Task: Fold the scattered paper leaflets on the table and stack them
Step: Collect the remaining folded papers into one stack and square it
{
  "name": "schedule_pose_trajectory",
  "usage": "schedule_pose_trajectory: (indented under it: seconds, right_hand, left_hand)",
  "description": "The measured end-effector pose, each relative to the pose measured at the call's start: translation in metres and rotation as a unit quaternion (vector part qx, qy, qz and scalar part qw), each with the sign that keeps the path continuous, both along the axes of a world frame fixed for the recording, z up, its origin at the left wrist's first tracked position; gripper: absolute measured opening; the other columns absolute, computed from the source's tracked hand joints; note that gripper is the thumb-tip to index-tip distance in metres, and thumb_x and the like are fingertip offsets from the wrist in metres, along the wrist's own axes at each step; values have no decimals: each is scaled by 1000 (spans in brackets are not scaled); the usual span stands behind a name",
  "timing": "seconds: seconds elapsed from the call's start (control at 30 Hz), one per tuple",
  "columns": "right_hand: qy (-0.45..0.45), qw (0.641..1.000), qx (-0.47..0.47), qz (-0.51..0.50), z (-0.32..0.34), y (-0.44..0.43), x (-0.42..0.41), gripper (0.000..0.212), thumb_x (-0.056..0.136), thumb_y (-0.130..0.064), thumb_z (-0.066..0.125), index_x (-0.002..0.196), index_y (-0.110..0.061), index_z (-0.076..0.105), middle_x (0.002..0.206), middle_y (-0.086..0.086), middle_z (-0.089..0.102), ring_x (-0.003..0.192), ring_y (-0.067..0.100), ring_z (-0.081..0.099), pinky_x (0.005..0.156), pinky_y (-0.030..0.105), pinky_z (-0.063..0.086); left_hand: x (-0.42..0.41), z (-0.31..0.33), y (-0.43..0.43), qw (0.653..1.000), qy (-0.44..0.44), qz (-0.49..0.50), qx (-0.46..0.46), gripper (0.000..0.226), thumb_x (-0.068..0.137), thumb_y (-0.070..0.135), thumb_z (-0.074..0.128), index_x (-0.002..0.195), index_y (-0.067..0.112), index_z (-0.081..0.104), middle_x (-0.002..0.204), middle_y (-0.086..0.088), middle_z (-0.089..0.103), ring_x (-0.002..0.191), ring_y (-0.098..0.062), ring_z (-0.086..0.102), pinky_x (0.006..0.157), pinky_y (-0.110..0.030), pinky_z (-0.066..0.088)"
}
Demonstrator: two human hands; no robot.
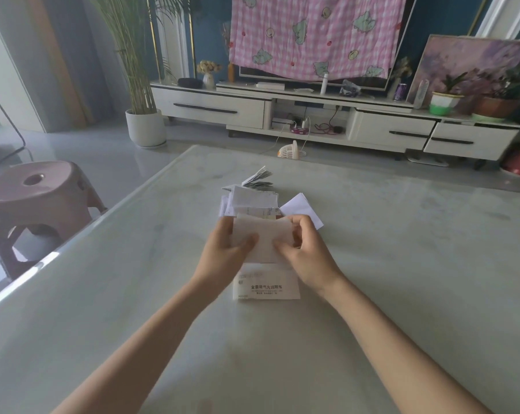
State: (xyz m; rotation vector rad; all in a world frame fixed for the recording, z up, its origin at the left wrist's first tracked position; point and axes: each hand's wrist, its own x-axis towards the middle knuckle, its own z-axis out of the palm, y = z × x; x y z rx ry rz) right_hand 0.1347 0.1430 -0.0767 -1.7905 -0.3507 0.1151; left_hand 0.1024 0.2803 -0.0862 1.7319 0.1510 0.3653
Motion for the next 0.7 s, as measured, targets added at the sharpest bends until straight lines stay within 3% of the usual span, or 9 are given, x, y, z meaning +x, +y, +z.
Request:
schedule_pose_trajectory:
  seconds: [0.1, 0.17, 0.23, 0.33, 0.4, 0.47, 0.53, 0.6, 0.7]
  right_hand:
    - [91, 994, 26, -48, 14, -1, 1, 33, 85, -2, 60, 110, -17, 45, 97, 4, 59, 76, 12, 57, 61, 20, 44]
    - [155, 985, 56, -53, 18, -7, -4, 34, 83, 0, 61, 110, -15, 47, 93, 2, 60, 74, 13, 58, 64, 24, 45]
    - [182, 981, 48, -45, 19, -11, -13, 36, 82, 0, 62, 112, -14, 47, 99, 4, 61, 78, 15, 59, 72, 28, 47]
    - [92, 973, -207, -46, 12, -8, -29, 35, 85, -9, 57, 116, -14, 41, 106, 5, 52, 91, 20, 52, 66, 26, 42]
    - [-15, 922, -383, -56, 3, -4, -36, 36, 88, -20, 51, 121, -12, 39, 115, 8, 48, 107, 26, 47, 81, 29, 40]
    - [-74, 886, -452, -71, -2, -3, -39, 39, 89, -27, 49, 124, -13, 39, 124, 9, 42, 120, 29, 38, 94, 33, 34]
    - [-81, 896, -431, -72, 0, -5, -35, 42, 89, -28, 51, 127, -15, 41, 127, 7, 38, 123, 27, 34, 98, 33, 30]
    - [-68, 936, -332, -95, 5, -10, -23, 41, 87, -27, 56, 125, -15, 48, 125, 8, 45, 122, 26, 40, 99, 33, 33]
    - [-80, 950, -224, -203, 17, -20, 11, 37, 85, -23, 60, 119, -10, 54, 120, 14, 55, 114, 31, 50, 95, 36, 41]
  left_hand:
    - [1, 5, 6, 999, 47, -6, 8, 5, 92, 15, 56, 97, 14, 56, 82, 0, 58, 68, -10, 53, 59, -17, 45]
    - [-1, 2, 18, 993, 46, 32, 104, 9, 94, 16, 50, 95, 17, 59, 85, -2, 60, 73, -18, 56, 67, -26, 41]
    - [-3, 0, 31, 976, 28, 78, 199, 18, 93, 9, 49, 99, 16, 64, 94, -3, 60, 78, -20, 56, 68, -23, 35]
    - [0, -3, 38, 965, 32, 67, 252, 22, 88, 7, 58, 107, 14, 65, 102, -4, 56, 87, -18, 55, 70, -15, 31]
    - [2, -7, 34, 959, 48, 46, 274, 31, 84, 12, 65, 114, 17, 61, 112, -4, 53, 103, -21, 52, 81, -19, 32]
    - [4, -8, 31, 956, 52, 28, 287, 41, 82, 17, 69, 121, 20, 56, 121, -5, 49, 115, -23, 45, 92, -24, 32]
    - [7, -5, 30, 950, 50, 24, 307, 44, 83, 22, 68, 125, 22, 54, 128, -5, 46, 122, -24, 40, 96, -28, 30]
    - [9, -1, 30, 950, 31, 41, 308, 33, 88, 25, 62, 121, 22, 58, 128, -4, 48, 123, -24, 40, 96, -28, 29]
    - [11, -1, 29, 970, 9, 59, 235, 21, 95, 24, 50, 108, 19, 65, 118, -3, 53, 118, -24, 48, 96, -31, 37]
